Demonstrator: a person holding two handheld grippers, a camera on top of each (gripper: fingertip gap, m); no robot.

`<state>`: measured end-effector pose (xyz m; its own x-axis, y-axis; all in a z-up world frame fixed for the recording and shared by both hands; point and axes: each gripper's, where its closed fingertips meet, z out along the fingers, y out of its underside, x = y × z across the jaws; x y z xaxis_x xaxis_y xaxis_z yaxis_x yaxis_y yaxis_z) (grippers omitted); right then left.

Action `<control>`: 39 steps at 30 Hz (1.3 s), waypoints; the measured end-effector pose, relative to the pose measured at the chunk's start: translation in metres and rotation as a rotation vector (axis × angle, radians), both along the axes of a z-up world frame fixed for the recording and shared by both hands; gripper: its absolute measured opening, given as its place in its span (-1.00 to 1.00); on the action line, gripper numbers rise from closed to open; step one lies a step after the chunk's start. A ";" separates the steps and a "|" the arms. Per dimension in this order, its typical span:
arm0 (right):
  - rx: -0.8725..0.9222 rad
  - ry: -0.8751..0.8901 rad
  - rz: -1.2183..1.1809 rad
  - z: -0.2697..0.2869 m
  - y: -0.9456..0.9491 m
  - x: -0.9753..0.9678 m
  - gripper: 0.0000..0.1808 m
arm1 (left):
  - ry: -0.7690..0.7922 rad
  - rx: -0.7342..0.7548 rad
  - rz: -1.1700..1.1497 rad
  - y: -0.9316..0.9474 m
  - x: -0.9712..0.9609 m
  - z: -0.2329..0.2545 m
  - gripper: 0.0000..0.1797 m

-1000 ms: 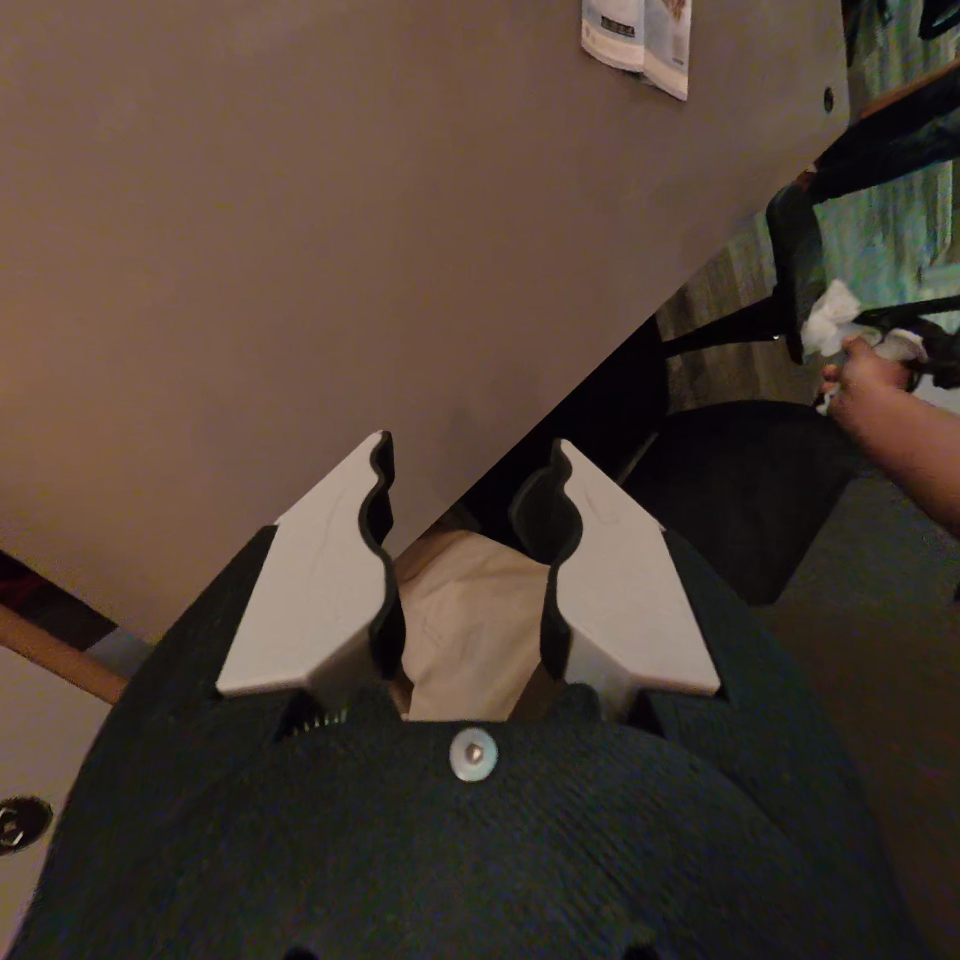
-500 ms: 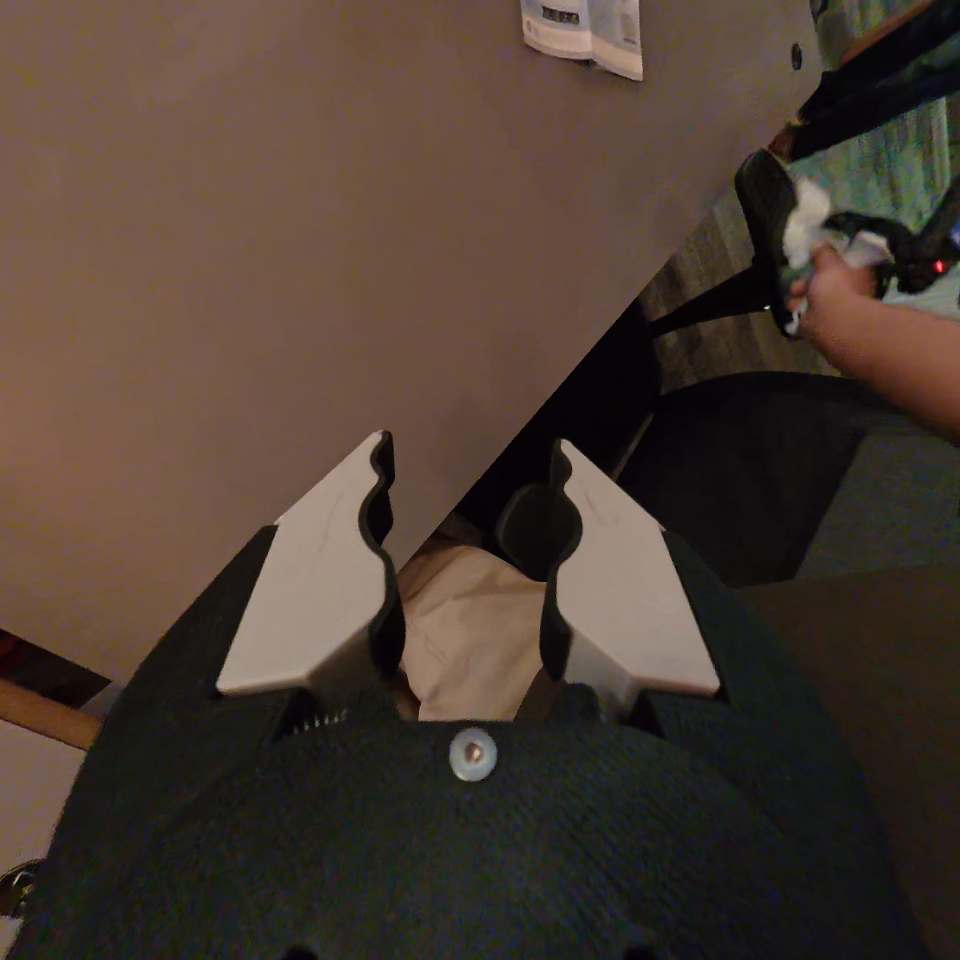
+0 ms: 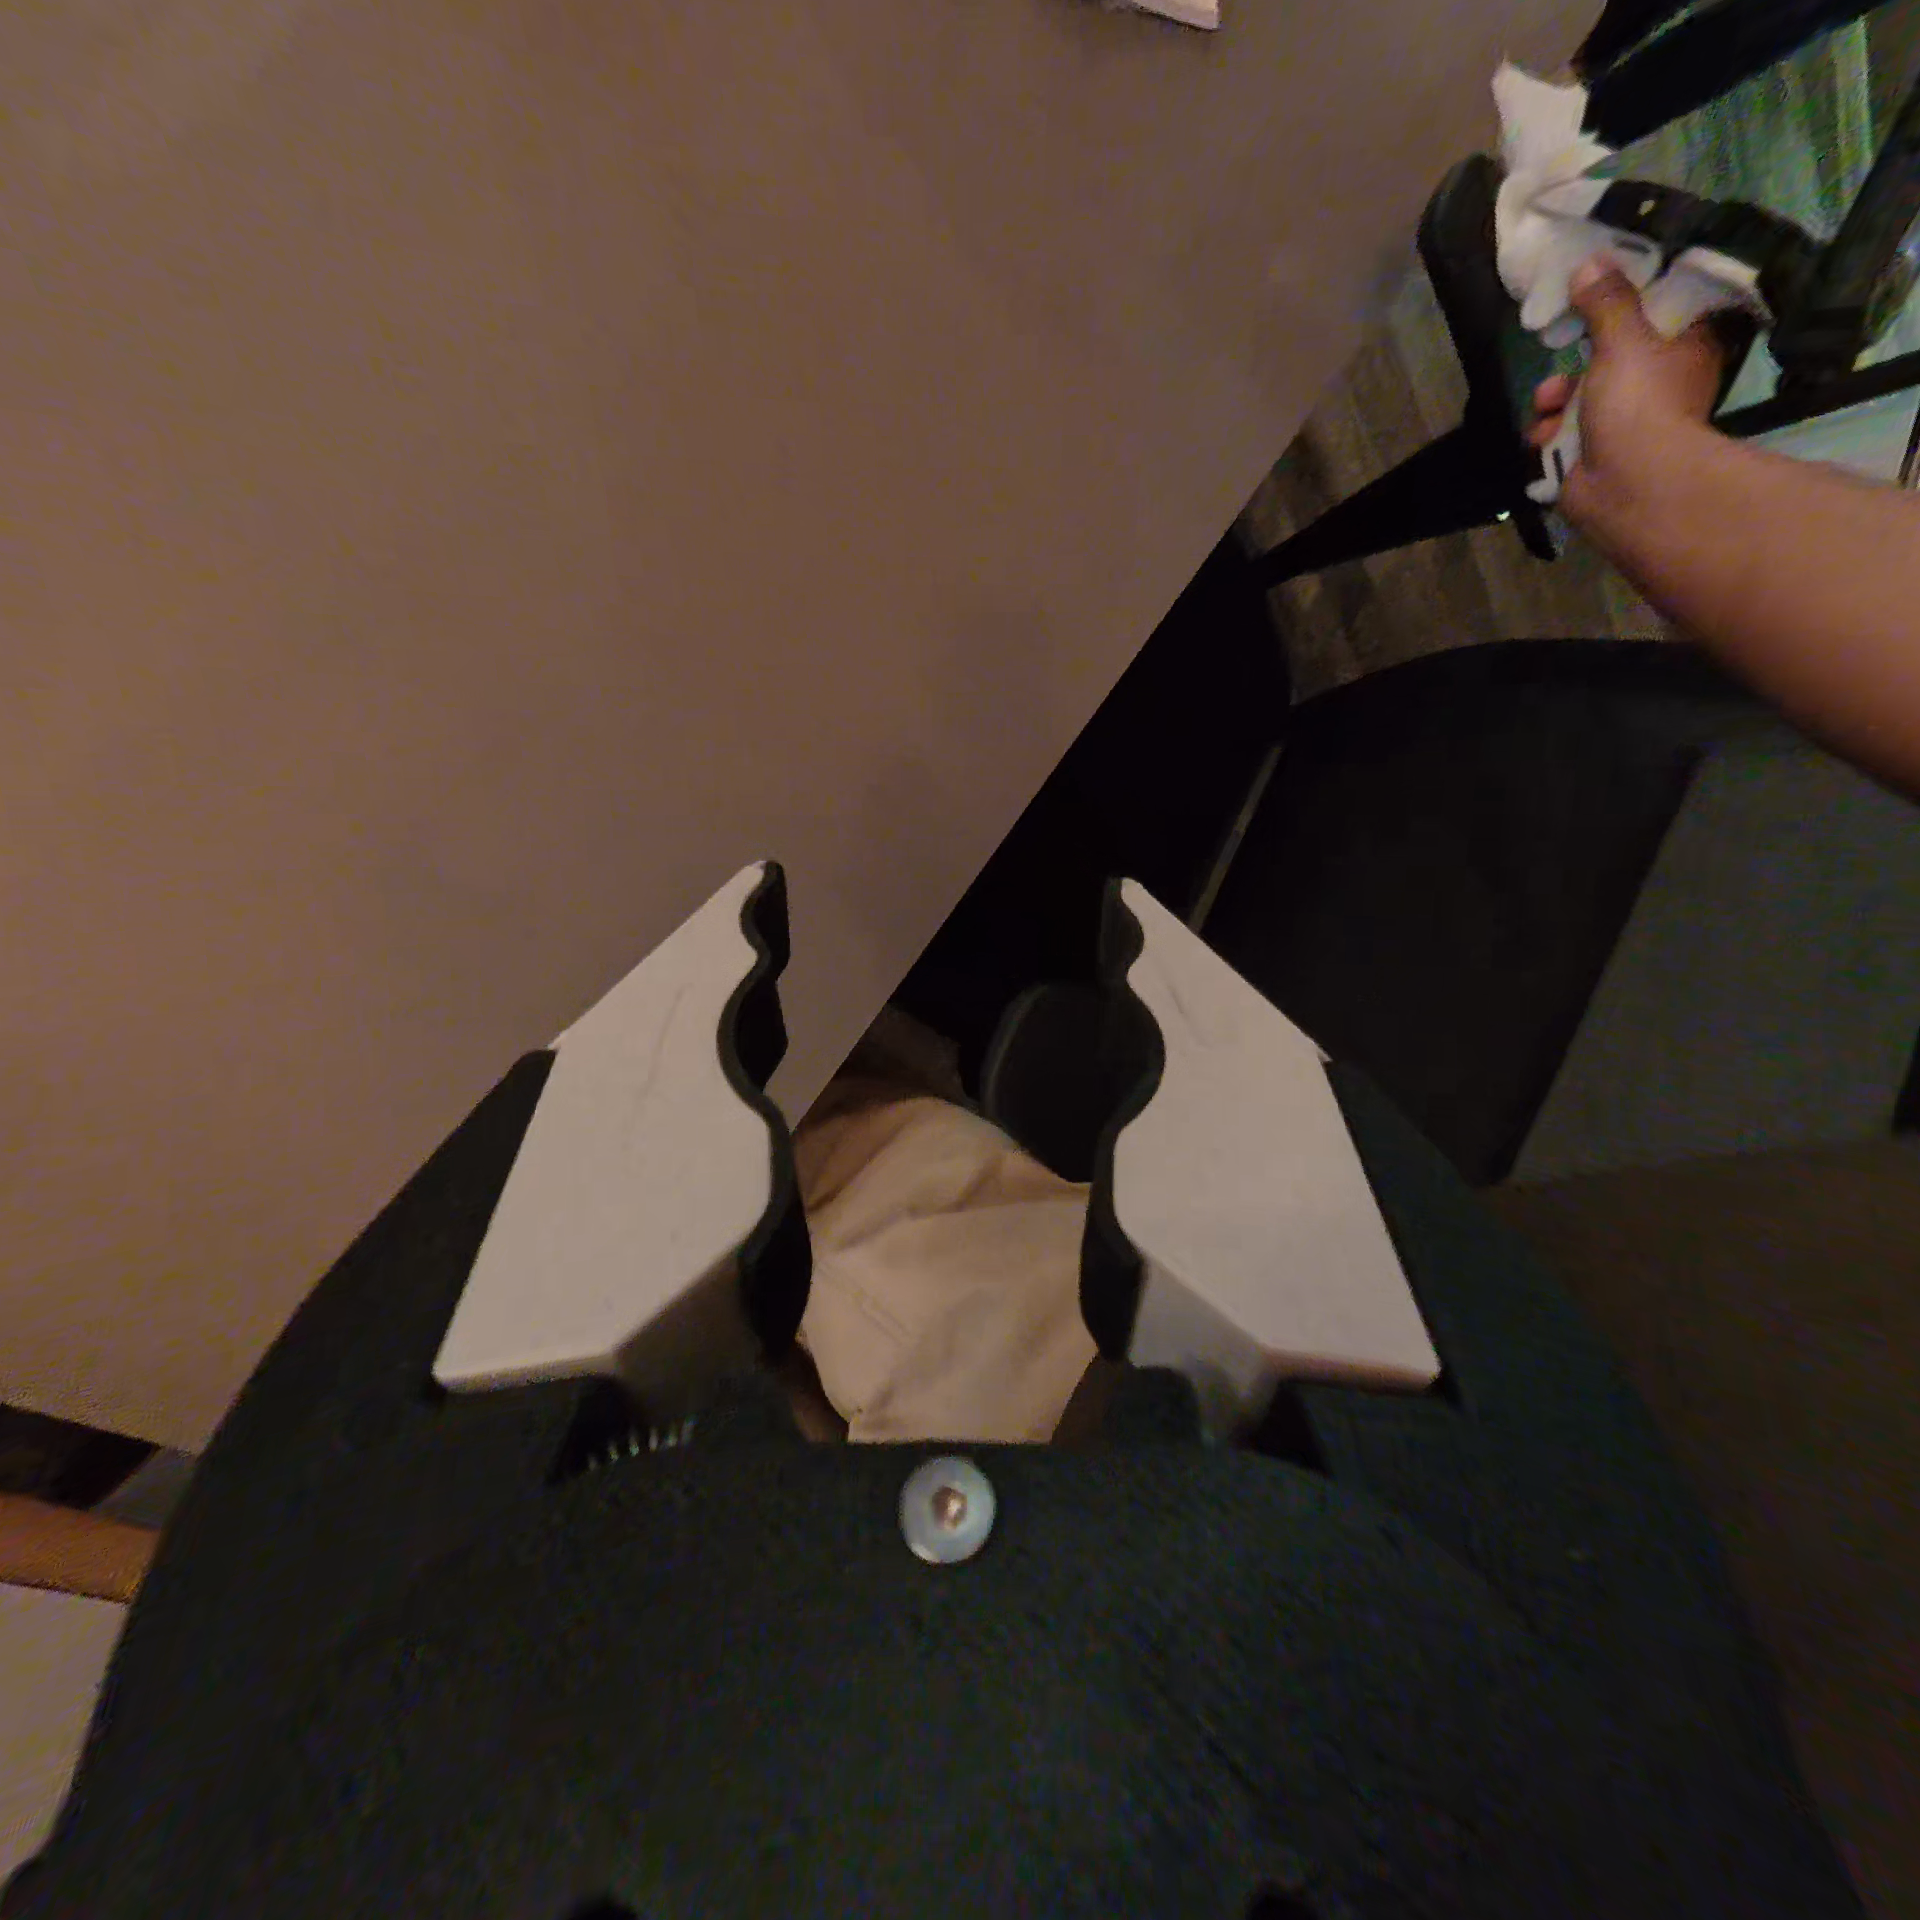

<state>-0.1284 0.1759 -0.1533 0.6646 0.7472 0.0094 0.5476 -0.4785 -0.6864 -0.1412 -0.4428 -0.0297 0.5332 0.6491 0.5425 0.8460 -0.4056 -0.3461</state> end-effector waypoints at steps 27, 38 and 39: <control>-0.029 0.038 0.030 -0.009 -0.068 -0.028 -0.97 | 0.038 0.034 -0.081 0.027 -0.009 0.009 -0.39; -0.050 -0.102 -0.585 -0.018 0.012 0.195 -0.97 | 0.011 0.046 -0.007 0.015 -0.021 0.000 -0.39; -0.037 -0.109 -0.533 -0.017 0.008 0.180 -0.97 | 0.011 0.045 -0.012 0.015 -0.021 -0.001 -0.39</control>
<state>0.0520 0.1838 -0.1701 0.9481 0.3077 0.0797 0.2894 -0.7320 -0.6168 -0.1624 -0.4275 -0.0306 0.5470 0.6179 0.5648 0.8371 -0.3996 -0.3736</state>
